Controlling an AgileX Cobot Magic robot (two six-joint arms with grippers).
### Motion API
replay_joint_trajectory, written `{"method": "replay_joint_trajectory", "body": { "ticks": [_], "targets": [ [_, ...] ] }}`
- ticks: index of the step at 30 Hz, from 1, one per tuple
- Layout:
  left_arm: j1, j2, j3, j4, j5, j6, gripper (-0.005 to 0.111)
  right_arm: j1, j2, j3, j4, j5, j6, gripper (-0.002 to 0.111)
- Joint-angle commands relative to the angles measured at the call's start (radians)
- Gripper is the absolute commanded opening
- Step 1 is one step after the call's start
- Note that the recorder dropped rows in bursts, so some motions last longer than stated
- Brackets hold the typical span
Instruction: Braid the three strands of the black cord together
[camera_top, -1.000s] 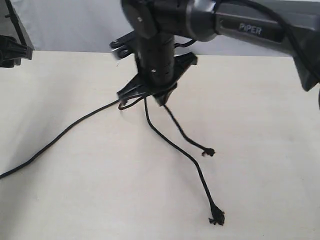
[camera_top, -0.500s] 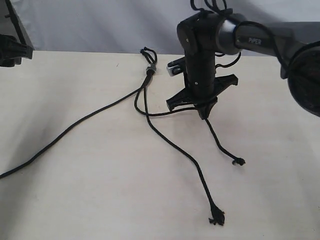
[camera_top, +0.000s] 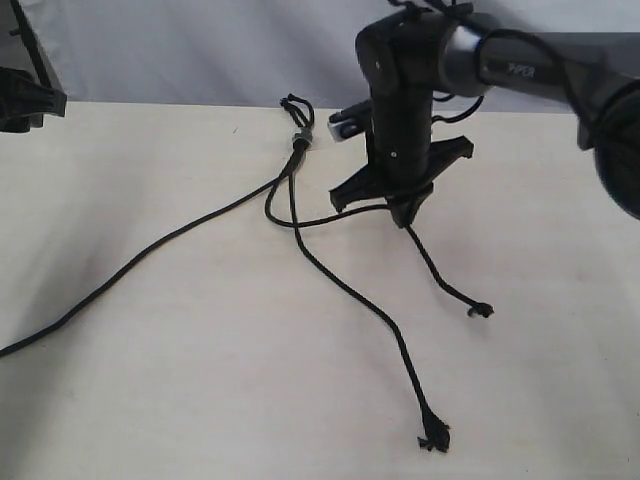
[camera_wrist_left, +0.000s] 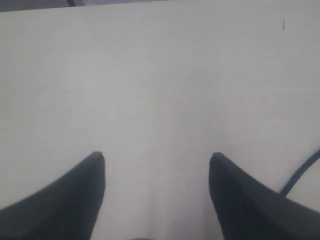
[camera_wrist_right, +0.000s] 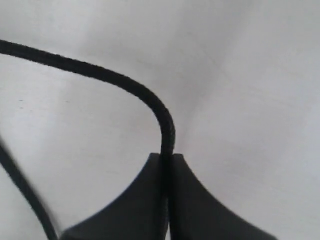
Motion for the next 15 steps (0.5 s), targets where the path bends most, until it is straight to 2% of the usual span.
{"method": "replay_joint_trajectory", "body": {
  "ticks": [1, 8, 12, 15],
  "targets": [
    [0.003, -0.010, 0.006, -0.013, -0.013, -0.006, 0.058, -0.011, -0.106, 0.000, -0.002, 0.001, -0.024, -0.001],
    [0.003, -0.010, 0.024, -0.034, -0.023, -0.006, 0.058, -0.058, -0.087, 0.000, -0.159, 0.001, -0.024, -0.001],
    [0.003, -0.010, 0.024, -0.034, -0.033, -0.006, 0.058, -0.116, -0.007, 0.000, -0.181, -0.003, -0.024, -0.001],
    [0.003, -0.010, 0.024, -0.034, -0.042, -0.006, 0.058, -0.165, 0.046, 0.000, -0.119, -0.014, -0.014, -0.001]
  ]
}}
